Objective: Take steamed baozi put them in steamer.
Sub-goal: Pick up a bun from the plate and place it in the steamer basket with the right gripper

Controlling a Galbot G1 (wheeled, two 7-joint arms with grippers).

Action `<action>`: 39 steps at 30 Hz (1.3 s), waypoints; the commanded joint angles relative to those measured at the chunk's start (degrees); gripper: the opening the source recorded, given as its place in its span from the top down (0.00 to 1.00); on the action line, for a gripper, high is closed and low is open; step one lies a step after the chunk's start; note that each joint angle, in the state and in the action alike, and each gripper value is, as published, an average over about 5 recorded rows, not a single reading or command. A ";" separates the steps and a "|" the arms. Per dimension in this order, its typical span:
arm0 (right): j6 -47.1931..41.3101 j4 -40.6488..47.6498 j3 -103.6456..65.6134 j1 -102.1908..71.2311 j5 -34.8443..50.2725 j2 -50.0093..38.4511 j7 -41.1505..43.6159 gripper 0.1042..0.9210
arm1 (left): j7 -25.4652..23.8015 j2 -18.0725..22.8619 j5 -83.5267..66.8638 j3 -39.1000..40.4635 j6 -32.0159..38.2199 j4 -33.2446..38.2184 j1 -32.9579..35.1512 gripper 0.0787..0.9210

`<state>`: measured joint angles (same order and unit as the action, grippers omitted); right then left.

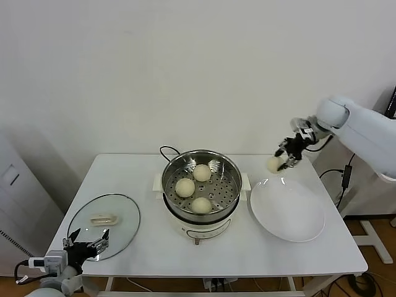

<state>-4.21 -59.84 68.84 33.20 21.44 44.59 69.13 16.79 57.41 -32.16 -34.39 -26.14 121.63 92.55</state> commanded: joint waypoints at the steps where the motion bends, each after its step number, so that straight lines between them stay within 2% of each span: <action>1: -13.30 -11.95 18.24 18.35 19.62 2.78 -3.59 0.54 | 0.09 0.13 0.15 0.19 -0.12 0.29 0.00 0.12; 9: -18.19 -16.49 19.04 18.45 25.29 5.83 -8.89 0.54 | 0.08 0.11 0.17 0.37 -0.07 0.35 0.00 0.12; 15: -21.28 -17.91 19.07 15.84 26.40 8.07 -12.72 0.54 | 0.08 0.27 0.16 0.39 0.02 0.45 0.05 0.12; 28: -24.87 -16.68 17.86 8.21 23.54 10.37 -18.15 0.54 | 0.09 0.74 0.20 0.42 -0.05 0.24 -0.26 0.12; 39: -25.24 -12.03 14.61 2.09 20.03 13.61 -19.50 0.54 | 0.09 0.76 0.13 0.39 -0.05 -0.03 -0.39 0.12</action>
<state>-28.18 -73.79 84.61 39.37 43.00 56.28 51.39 16.89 58.17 -32.00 -33.96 -26.23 121.69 92.14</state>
